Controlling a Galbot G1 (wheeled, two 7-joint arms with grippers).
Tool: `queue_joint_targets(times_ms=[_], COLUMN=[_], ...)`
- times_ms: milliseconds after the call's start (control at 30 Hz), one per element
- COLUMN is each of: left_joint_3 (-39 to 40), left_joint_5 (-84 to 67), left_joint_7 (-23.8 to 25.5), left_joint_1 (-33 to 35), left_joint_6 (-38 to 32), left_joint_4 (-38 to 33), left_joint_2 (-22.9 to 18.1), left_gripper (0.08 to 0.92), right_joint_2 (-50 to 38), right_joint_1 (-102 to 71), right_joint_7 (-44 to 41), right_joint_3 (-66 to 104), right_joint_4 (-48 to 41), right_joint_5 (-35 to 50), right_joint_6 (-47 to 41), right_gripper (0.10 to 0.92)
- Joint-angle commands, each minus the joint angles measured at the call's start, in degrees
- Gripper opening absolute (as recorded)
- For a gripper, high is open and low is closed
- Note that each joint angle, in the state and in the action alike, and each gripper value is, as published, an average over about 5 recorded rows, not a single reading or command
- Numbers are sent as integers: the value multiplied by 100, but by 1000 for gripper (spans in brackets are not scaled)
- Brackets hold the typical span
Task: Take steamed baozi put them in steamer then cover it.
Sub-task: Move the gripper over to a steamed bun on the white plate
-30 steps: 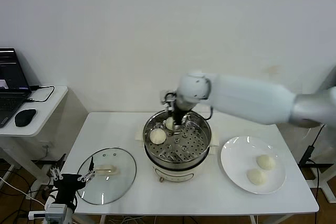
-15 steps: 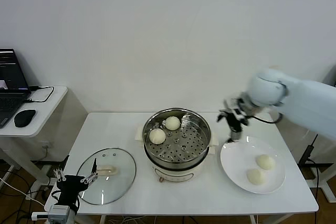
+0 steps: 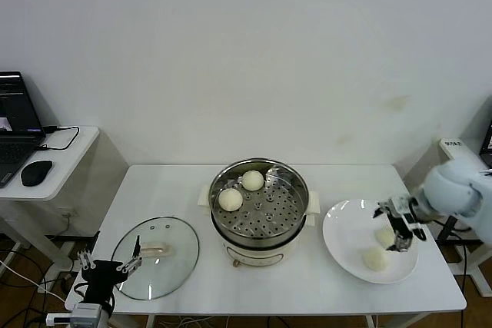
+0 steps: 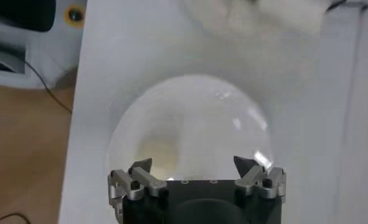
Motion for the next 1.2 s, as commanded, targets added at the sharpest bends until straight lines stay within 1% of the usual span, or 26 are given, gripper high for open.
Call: queue_joint_targets(times_ms=[33,433,700,900,1200], left_joint_3=[-29,-114,-130,-120,-118], left_joint_5=[-1,-3,-3,-3,-2], left_joint_7=[2,-3,-3,-4,-8], left_joint_1=[21,77,86,78,77], left_joint_6=[2,-6,-6,-6,-8], left_joint_4=[-5,-14,12,26,12], left_joint_2=[-9,-67,-89,-105,-114], left_gripper=[823,823,823,823,823], right_joint_2=[-202,529,742,742,818], right_joint_1=[-2101,-2175,-2226,-2300,-2372], right_joint_7=[263,650,732,726,746], right_joint_3=[1480,1420,1432,1469,1543], right_joint_4=[-74,-510,-743,-780,-839], right_joint_5=[-625,-741,-856,-885,-922], right_joint_6=[152,65,29,-17,-60], right_gripper=[823,822,799,744,615])
